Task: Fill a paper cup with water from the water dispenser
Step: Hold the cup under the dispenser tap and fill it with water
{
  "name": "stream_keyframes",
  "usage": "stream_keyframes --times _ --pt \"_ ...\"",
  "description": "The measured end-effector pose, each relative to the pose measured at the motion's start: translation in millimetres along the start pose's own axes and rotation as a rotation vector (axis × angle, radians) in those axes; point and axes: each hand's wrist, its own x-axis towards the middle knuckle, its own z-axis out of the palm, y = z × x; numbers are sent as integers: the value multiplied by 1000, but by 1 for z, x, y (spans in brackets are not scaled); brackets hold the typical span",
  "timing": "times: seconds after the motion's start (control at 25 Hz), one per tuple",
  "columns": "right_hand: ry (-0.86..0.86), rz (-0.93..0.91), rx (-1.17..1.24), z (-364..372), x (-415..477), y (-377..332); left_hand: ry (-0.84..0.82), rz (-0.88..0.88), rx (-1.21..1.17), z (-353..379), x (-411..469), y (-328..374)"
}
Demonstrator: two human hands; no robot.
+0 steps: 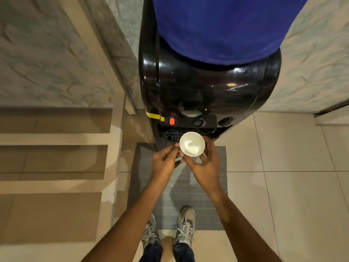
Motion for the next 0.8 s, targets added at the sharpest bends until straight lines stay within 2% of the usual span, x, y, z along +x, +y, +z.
stream_keyframes --times 0.32,0.8 --pt "-11 22 -62 5 2 56 -13 -64 -82 0 15 -35" --pt "-22 -15 -105 3 10 59 -15 -62 -102 9 18 -37"
